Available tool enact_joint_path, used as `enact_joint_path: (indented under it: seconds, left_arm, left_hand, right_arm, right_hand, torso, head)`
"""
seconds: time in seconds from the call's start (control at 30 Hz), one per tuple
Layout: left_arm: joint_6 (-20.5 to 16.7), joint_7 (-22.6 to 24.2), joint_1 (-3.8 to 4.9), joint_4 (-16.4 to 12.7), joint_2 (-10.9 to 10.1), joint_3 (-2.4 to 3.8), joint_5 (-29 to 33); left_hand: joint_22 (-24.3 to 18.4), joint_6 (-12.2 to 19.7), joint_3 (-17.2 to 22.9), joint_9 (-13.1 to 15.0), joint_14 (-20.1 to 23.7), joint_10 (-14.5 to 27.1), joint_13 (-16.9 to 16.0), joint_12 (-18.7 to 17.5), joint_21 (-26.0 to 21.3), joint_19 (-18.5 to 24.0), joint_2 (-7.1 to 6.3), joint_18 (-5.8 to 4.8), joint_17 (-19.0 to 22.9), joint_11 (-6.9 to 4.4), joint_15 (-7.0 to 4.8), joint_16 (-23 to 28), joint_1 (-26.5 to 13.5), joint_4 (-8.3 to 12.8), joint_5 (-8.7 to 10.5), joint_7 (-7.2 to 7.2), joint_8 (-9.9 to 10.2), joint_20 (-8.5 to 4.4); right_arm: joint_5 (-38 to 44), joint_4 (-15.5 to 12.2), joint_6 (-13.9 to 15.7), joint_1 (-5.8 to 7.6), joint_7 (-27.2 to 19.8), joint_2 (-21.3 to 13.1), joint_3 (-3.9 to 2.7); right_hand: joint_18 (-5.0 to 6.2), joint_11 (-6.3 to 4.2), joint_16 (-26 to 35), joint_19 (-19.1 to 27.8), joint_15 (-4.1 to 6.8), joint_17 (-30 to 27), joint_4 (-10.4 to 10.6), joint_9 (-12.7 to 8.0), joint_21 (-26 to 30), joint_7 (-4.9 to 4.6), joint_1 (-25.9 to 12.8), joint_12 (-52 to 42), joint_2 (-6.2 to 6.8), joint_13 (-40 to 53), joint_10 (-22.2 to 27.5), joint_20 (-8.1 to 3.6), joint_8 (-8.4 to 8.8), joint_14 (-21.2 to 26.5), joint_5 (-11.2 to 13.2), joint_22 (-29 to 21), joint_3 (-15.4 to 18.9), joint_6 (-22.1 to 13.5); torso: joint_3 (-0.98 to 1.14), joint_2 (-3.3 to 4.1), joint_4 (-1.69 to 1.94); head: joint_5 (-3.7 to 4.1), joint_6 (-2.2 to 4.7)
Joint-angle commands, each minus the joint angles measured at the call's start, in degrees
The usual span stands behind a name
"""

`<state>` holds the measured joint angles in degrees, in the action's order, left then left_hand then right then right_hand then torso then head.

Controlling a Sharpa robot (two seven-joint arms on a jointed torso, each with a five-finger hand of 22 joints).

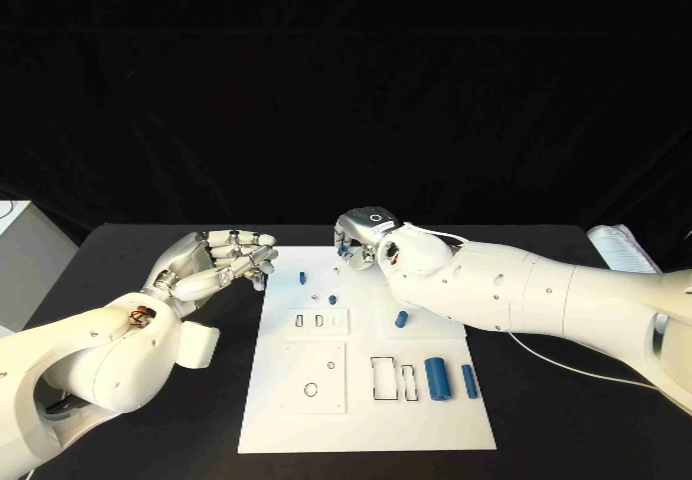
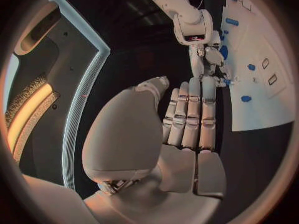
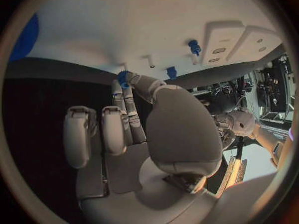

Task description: Assemble the parts on the task board

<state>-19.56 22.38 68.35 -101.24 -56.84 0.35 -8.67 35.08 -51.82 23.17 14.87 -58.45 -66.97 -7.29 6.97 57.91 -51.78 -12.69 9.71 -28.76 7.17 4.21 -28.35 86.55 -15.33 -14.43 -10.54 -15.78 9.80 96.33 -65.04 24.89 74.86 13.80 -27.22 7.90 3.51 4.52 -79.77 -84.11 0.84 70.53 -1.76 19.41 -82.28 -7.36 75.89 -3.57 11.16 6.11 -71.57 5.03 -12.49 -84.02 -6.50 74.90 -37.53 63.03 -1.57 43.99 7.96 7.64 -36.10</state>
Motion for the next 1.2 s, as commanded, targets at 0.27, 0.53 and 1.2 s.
enact_joint_path:
  seconds: [0.27, 0.53, 1.2]
  left_arm:
    - [0.9, 0.2, 0.20, 0.0, 0.1, 0.05, -0.3]
    - [0.9, 0.2, 0.21, 0.1, 0.2, 0.05, -0.3]
    - [0.8, 0.1, 0.24, 0.2, 0.0, 0.05, -0.3]
  left_hand:
    - [0.2, 0.5, 0.5, 0.1, -0.5, 0.5, -0.1, 0.3, 0.4, 0.4, -0.28, 0.81, -0.1, -0.05, -0.16, 0.3, -0.2, 0.0, 0.30, -0.15, -0.2, -0.16]
    - [0.2, 0.5, 0.5, 0.1, -0.5, 0.5, -0.1, 0.3, 0.4, 0.4, -0.28, 0.81, -0.1, -0.05, -0.16, 0.3, -0.2, 0.0, 0.30, -0.15, -0.2, -0.16]
    - [0.2, 0.5, 0.5, 0.1, -0.5, 0.5, -0.1, 0.3, 0.5, 0.5, -0.28, 0.81, -0.2, -0.04, -0.16, 0.4, -0.2, 0.0, 0.30, -0.16, -0.2, -0.16]
  right_arm:
    - [-0.2, 0.9, -2.1, -0.28, -0.9, 0.7, 0.05]
    - [-0.5, 1.4, -2.0, -0.58, -1.2, 1.2, 0.09]
    - [0.2, 0.8, -1.4, -0.70, -0.3, 0.1, 0.19]
  right_hand:
    - [-1.09, -0.90, -0.2, -1.6, 0.18, -0.2, 0.0, 0.1, -0.1, -0.08, -0.3, -0.1, -0.42, 0.6, -1.2, -0.30, -0.32, -2.3, -0.2, 3.9, -0.1, -0.1]
    - [-1.03, -0.80, -0.1, -1.5, 0.10, -0.5, 0.0, 0.3, 0.1, -0.14, -0.7, 0.0, -0.14, 0.6, -0.8, -0.24, -0.16, -2.2, -0.1, 3.7, -0.1, -0.5]
    - [-0.98, -0.68, 0.0, -1.3, -0.05, -0.8, 0.0, 0.6, 0.3, -0.22, -1.1, 0.0, 0.12, 0.5, -0.4, -0.09, -0.04, -2.1, -0.1, 3.5, -0.4, -0.9]
  torso:
    - [-0.06, 0.14, 0.15]
    - [-0.07, 0.15, 0.16]
    - [-0.07, 0.21, 0.10]
  head:
    - [0.11, 0.02]
    - [-0.04, -0.08]
    - [-0.15, -0.08]
